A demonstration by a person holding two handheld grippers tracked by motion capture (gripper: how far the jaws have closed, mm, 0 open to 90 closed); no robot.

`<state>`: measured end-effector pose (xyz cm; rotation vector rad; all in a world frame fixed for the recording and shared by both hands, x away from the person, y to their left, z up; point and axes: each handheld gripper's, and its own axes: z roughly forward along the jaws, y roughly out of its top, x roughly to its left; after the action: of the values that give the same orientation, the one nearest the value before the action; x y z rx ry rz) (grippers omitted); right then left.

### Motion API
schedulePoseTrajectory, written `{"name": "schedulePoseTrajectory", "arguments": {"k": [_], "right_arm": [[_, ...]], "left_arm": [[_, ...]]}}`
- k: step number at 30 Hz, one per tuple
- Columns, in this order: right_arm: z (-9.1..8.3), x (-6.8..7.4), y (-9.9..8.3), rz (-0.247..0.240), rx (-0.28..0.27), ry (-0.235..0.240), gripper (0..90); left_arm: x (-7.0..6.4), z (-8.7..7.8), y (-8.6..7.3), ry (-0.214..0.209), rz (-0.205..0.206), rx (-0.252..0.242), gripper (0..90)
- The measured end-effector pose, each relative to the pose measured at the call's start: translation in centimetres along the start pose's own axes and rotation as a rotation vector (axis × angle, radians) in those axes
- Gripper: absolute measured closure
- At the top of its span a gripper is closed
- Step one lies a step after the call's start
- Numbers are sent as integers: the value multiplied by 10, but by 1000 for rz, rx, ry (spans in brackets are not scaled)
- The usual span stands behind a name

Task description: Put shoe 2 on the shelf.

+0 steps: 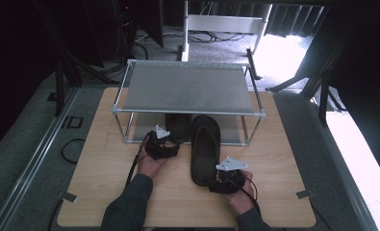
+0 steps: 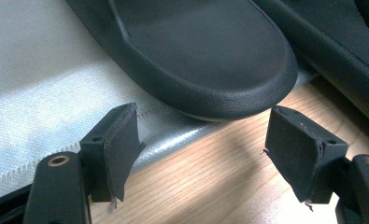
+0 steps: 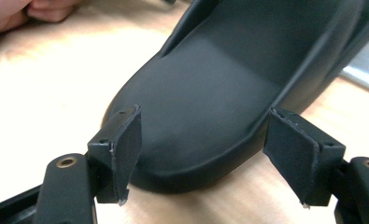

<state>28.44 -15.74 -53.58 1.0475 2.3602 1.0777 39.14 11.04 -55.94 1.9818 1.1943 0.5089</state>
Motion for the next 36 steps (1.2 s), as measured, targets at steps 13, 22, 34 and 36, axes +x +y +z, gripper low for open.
{"name": "schedulePoseTrajectory", "arguments": {"k": [13, 22, 34, 36], "right_arm": [[-2, 14, -10, -26, 55, 40, 142], [3, 19, -13, -49, 90, 33, 108], [7, 20, -14, -64, 105, -21, 106], [8, 18, -14, -55, 110, -31, 109]], "left_arm": [[0, 0, 0, 0, 1, 1, 268], [0, 0, 0, 1, 1, 0, 267], [0, 0, 0, 1, 1, 1, 268], [0, 0, 0, 1, 1, 1, 267]]}}
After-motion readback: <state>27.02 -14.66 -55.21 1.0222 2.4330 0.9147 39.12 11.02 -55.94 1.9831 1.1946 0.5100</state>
